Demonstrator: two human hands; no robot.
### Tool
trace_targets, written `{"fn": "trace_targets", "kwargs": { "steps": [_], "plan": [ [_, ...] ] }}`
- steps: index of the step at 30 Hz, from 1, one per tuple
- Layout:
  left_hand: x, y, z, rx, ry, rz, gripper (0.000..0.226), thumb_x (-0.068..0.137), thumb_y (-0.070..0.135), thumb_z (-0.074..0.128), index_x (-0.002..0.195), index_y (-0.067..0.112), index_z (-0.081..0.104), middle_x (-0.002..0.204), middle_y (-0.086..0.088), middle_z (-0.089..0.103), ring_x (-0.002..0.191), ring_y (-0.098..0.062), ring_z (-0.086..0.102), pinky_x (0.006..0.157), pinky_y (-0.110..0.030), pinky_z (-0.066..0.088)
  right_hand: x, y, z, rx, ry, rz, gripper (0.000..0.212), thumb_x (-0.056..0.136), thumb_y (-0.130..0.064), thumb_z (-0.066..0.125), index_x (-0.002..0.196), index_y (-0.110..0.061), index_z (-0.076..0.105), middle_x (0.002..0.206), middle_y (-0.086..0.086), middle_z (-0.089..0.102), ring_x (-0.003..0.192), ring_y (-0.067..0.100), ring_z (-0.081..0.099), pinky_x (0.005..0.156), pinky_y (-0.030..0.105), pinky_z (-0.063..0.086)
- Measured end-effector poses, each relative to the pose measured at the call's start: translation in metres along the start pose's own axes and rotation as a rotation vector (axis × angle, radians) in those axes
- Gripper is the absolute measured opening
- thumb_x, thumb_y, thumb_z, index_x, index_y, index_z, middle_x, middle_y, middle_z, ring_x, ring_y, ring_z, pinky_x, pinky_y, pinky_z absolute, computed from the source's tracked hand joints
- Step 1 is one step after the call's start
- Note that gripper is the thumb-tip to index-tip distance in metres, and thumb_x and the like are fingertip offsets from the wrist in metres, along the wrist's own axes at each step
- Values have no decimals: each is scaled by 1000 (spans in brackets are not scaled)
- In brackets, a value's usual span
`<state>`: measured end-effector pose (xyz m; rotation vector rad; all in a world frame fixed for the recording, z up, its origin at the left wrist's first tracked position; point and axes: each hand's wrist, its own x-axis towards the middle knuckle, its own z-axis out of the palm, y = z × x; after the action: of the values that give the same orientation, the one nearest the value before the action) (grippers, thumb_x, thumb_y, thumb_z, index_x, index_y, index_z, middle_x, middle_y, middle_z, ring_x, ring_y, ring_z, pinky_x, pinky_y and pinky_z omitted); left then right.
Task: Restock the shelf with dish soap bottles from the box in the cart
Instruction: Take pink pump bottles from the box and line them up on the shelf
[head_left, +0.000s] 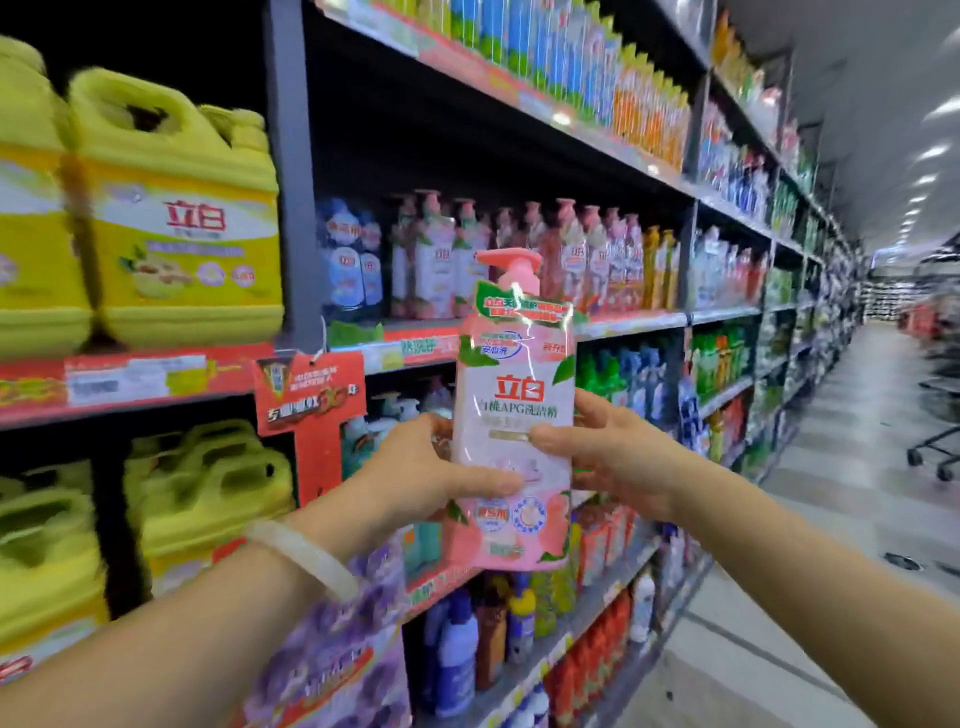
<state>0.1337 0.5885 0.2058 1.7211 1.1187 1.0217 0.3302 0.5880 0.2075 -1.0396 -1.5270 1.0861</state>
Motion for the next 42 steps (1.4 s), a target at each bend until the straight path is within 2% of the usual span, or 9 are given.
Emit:
{"fn": "trace_targets", "kwargs": {
  "steps": [2, 8, 12, 16, 19, 25, 32, 36, 42],
  "plan": [
    [42, 9, -8, 17, 24, 38, 40, 63, 17, 86, 93, 16, 60, 85, -2, 73, 75, -20, 71, 64, -36, 55, 39, -6, -14, -2, 8, -31, 37, 84, -14, 65, 119, -22, 59, 121, 6, 66, 100, 24, 67, 78, 32, 54],
    [141, 29, -18, 44, -8, 118, 23, 67, 19, 84, 85, 19, 70, 72, 6, 74, 55, -7, 67, 44, -17, 45, 132, -21, -55, -46, 7, -112, 33, 81, -17, 69, 113, -24, 62, 113, 5, 70, 92, 23, 68, 85, 39, 51],
    [194, 45, -23, 76, 19, 133, 26, 66, 24, 84, 86, 18, 67, 84, 0, 75, 74, -19, 72, 67, -38, 60, 186, -36, -81, -52, 9, -176, 28, 82, -21, 65, 109, -20, 63, 110, 6, 71, 91, 25, 68, 86, 40, 53],
    [245, 64, -24, 151, 82, 152, 27, 65, 28, 84, 82, 16, 67, 86, -7, 75, 70, -21, 68, 54, -28, 54, 241, -45, -111, -67, -21, -241, 22, 85, -22, 63, 107, -20, 64, 106, 3, 72, 83, 20, 69, 77, 33, 57],
    [286, 75, -23, 221, 136, 159, 31, 65, 32, 83, 88, 17, 68, 91, -7, 75, 71, -20, 66, 59, -30, 55, 287, -47, -134, -53, -52, -295, 22, 85, -22, 63, 106, -20, 65, 99, 0, 73, 76, 15, 70, 67, 28, 56],
    [376, 83, -17, 263, 277, 115, 34, 67, 31, 82, 96, 17, 69, 87, 1, 76, 59, -11, 63, 46, -18, 48, 389, -45, -175, -17, -167, -363, 19, 84, -20, 64, 102, -21, 65, 106, 2, 71, 83, 18, 66, 64, 25, 52],
    [450, 63, -8, 303, 417, 66, 24, 69, 23, 82, 87, 22, 66, 86, 2, 74, 62, -11, 67, 52, -21, 49, 478, -23, -200, -39, -324, -381, 29, 86, -11, 62, 114, -19, 59, 114, 1, 68, 100, 20, 63, 87, 35, 47],
    [474, 52, -4, 355, 475, 26, 35, 67, 22, 84, 99, 18, 68, 91, 0, 73, 77, -16, 69, 60, -25, 51, 505, -7, -204, -27, -400, -388, 24, 87, -5, 60, 103, -23, 59, 100, -6, 69, 90, 13, 66, 77, 30, 54],
    [497, 45, 1, 352, 546, 15, 38, 67, 22, 84, 100, 18, 65, 91, 0, 71, 72, -10, 65, 42, -15, 45, 528, 8, -208, 15, -352, -378, 39, 89, -10, 61, 126, -17, 50, 120, 3, 64, 104, 21, 63, 77, 34, 54]
  ]
}}
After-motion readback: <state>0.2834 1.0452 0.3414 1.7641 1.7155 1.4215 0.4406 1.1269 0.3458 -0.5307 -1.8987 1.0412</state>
